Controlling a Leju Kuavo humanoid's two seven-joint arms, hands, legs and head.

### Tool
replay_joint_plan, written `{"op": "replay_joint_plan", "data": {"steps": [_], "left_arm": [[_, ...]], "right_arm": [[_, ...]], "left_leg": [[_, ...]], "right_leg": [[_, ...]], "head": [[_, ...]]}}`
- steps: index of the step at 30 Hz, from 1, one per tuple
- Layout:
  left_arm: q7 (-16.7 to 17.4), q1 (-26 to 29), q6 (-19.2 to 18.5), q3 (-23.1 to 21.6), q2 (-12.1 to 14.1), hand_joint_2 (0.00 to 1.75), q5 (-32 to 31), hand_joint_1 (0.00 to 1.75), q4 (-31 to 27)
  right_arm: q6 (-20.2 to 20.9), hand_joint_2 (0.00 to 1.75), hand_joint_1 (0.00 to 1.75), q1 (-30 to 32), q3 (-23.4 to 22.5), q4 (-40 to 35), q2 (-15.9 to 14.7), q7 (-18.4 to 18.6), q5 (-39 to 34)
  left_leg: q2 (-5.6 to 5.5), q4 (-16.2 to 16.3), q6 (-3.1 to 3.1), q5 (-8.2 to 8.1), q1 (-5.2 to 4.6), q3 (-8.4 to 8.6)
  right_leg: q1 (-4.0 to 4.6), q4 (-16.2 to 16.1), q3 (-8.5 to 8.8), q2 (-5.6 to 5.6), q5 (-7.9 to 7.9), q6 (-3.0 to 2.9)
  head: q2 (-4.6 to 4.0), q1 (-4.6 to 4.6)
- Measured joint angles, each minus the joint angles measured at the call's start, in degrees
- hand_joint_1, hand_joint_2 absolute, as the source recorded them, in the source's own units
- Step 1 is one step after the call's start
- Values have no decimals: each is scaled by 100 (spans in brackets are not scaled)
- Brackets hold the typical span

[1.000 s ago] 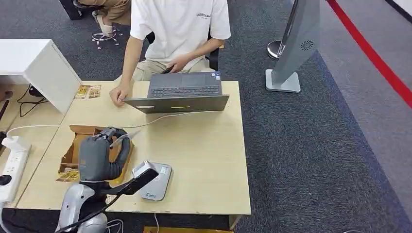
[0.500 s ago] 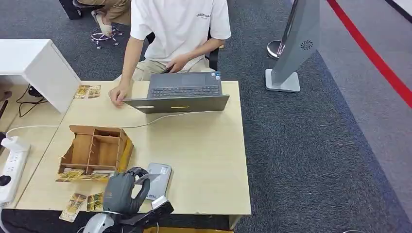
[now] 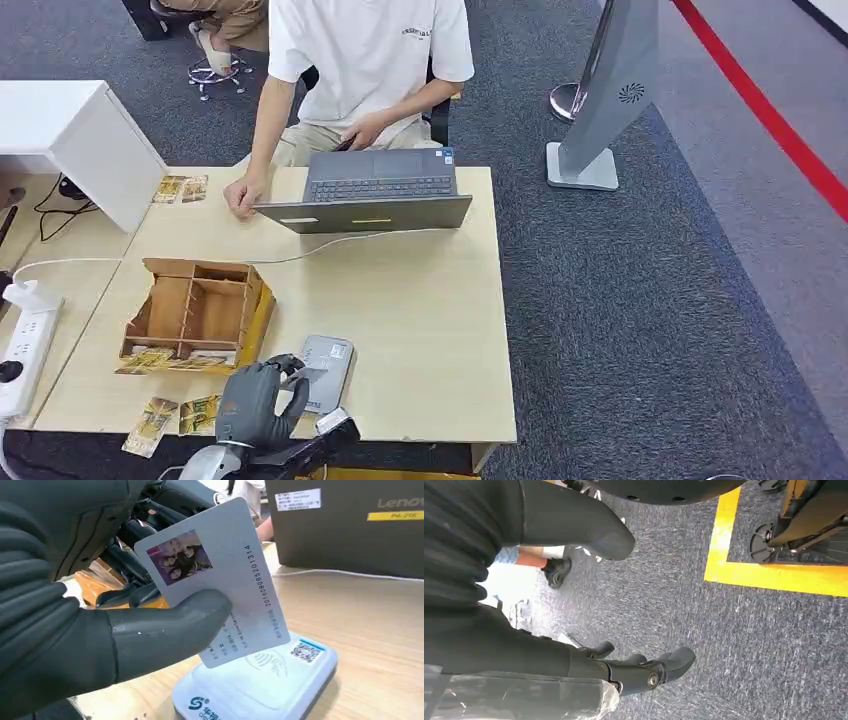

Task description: Pass the card to the sensor for recognition and then transmit it.

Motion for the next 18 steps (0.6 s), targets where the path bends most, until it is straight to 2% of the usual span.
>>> {"op": "replay_joint_plan", "data": {"steps": [5, 18], "left_arm": [[87, -2, 28, 26, -4, 175, -68, 175, 137], [-13, -28, -109, 140, -151, 175, -116, 175, 487]], "right_arm": [[4, 175, 0, 0, 0, 4, -11, 20, 26], [11, 175, 0, 0, -15, 7, -50, 17, 98]], "left_leg": [[0, 0, 0, 0, 0, 0], [-1, 0, 0, 0, 0, 1]], "right_leg": [[0, 0, 0, 0, 0, 0], [0, 0, 0, -1, 0, 0]], "head": [[0, -2], [0, 0]]}}
